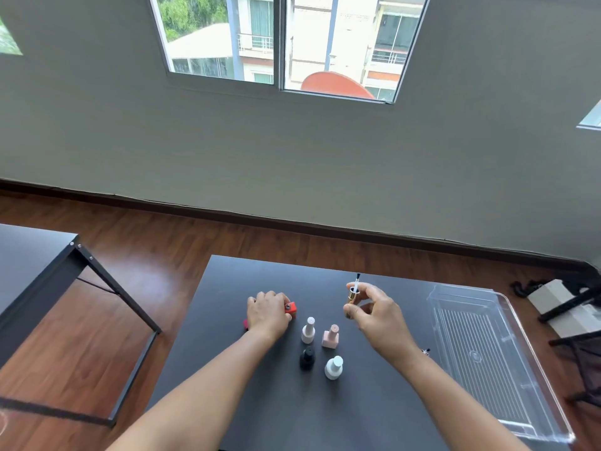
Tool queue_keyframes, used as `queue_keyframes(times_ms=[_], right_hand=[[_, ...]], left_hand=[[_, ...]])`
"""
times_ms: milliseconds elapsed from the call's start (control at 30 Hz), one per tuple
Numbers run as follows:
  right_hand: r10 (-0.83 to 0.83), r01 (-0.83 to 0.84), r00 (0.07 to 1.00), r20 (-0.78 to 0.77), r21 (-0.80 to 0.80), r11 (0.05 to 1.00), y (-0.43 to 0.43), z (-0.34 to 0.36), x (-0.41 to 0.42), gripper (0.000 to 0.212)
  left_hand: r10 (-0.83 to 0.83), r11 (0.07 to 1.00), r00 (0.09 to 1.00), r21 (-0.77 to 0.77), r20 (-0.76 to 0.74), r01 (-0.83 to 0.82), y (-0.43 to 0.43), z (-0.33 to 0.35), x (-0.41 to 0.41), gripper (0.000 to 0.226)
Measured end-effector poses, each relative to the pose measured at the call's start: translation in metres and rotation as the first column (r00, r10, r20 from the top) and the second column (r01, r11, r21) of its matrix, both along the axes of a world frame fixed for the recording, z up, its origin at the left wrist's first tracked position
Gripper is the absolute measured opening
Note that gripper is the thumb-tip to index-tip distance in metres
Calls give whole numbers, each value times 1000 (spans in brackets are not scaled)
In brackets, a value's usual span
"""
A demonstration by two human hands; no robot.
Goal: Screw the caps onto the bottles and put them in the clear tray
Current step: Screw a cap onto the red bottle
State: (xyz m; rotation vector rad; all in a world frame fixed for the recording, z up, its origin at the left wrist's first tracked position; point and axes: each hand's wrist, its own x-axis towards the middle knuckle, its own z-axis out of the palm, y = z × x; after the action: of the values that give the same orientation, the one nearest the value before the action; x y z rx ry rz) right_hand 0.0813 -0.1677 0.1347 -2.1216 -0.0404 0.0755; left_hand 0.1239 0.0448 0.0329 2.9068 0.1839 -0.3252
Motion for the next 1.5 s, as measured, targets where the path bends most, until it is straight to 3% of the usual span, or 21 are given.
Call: queue_keyframes(times_ms=[167, 333, 433, 700, 1500], right_hand=[[10, -9, 999, 35, -28, 1000, 0, 2, 1, 20], [36, -33, 997, 67, -57, 998, 0, 5, 3, 22], [47, -43, 995, 89, -46, 998, 0, 10, 1, 28], [78, -41, 985, 152, -229, 972, -3, 21, -3, 17], [147, -40, 944, 294, -341, 939, 0, 28, 0, 17]], left_hand=[[20, 995, 999, -103, 29, -17, 1, 1, -2, 24], [123, 887, 989, -457, 81, -73, 1, 23, -10, 15], [133, 839, 984, -542, 115, -50, 2, 44, -18, 20], [148, 805, 954, -592, 260, 36, -3, 72, -33, 16], [31, 886, 909, -432, 417, 168, -20, 97, -33, 15]])
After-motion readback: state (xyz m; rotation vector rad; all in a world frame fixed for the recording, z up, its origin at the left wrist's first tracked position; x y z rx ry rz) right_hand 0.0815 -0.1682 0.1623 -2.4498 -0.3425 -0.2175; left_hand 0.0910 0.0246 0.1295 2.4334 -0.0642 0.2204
